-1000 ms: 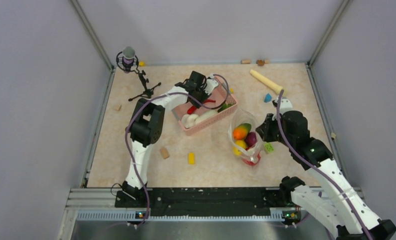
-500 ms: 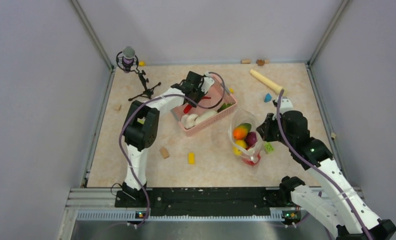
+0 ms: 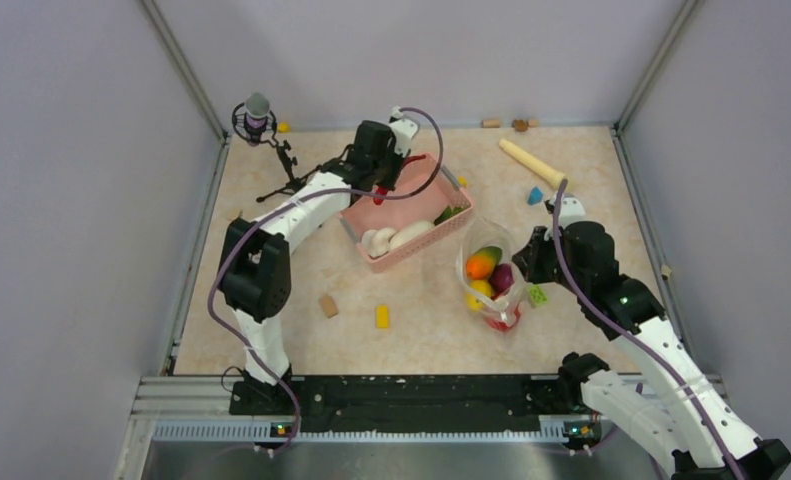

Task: Place the food in the zip-top bag and seal the zipper
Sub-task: Pick up the fake vegetable from the bin.

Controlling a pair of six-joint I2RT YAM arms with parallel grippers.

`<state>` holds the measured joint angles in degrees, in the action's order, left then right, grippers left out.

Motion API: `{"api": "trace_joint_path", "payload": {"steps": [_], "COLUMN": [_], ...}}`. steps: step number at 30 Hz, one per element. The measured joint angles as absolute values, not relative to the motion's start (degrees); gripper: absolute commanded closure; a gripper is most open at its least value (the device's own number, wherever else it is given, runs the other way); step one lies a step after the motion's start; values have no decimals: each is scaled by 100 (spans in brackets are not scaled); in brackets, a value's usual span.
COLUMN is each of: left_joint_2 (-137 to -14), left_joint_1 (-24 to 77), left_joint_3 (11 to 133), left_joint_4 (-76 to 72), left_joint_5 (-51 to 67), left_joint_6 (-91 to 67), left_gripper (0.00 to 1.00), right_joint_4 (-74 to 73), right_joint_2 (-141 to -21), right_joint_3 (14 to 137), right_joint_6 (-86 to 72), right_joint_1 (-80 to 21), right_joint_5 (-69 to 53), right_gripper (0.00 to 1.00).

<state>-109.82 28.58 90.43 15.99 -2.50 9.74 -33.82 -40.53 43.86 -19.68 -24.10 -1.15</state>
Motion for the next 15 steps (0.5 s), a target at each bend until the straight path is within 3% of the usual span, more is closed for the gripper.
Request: {"api": "trace_joint_path", "payload": {"steps": [6, 15], "left_joint_2": [-10119, -7717], "left_joint_1": [2886, 3813], "left_joint_3": [8803, 7085], "left_joint_4": [1308, -384], "left_joint_5": [521, 1634], "left_joint_6": [502, 62], "left_gripper": [100, 100], "right_joint_4": [-3369, -3315], "right_joint_2": [-4045, -4042], "right_joint_3": [4386, 4386], "right_joint_6": [-1968, -1973], "right_joint_1": [-2410, -2410], "right_joint_5": [-117, -174], "right_gripper": [96, 96]}}
